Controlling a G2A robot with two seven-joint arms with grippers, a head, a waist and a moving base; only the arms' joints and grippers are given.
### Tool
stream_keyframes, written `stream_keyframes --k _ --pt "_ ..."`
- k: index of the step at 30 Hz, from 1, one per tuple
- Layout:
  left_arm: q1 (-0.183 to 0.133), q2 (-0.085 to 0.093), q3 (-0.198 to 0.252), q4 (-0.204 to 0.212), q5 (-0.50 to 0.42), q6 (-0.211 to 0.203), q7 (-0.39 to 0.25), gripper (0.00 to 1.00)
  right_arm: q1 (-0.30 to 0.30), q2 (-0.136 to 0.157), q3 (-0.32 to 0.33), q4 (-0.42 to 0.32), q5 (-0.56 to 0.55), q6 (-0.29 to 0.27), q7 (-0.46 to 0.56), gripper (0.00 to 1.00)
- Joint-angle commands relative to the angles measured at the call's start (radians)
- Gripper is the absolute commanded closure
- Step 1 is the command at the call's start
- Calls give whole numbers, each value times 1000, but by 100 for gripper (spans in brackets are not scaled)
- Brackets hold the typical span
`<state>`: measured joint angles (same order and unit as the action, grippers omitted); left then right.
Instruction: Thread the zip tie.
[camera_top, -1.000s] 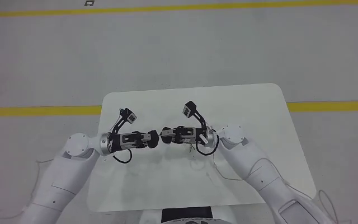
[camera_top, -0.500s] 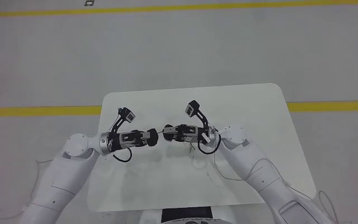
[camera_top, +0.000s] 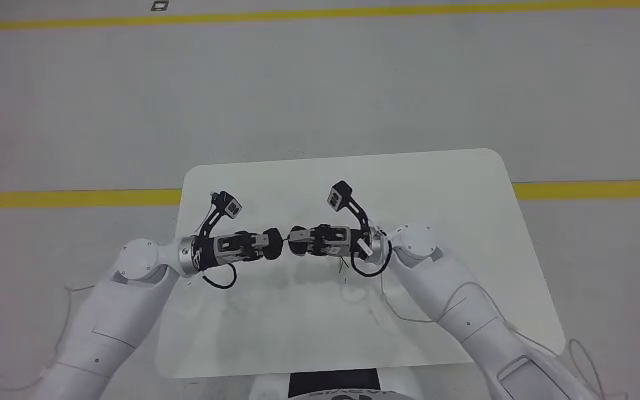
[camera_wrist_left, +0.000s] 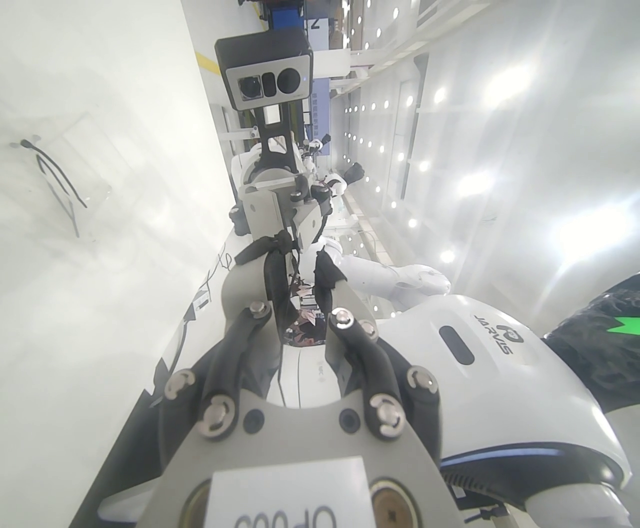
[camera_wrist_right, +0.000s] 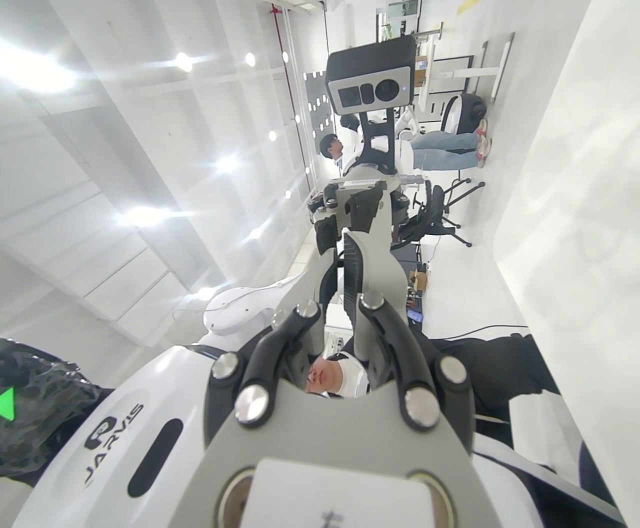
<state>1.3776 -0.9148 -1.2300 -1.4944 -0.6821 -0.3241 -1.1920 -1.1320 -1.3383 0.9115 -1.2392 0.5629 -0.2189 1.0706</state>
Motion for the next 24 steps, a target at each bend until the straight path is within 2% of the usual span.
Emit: stream_keyframes --k 1,24 --pt "0 0 0 1 -1 0 0 86 0 -1 -2 1 4 0 0 100" --pt "-4 1 7 8 -3 4 -2 88 13 -4 -15 18 17 15 19 100"
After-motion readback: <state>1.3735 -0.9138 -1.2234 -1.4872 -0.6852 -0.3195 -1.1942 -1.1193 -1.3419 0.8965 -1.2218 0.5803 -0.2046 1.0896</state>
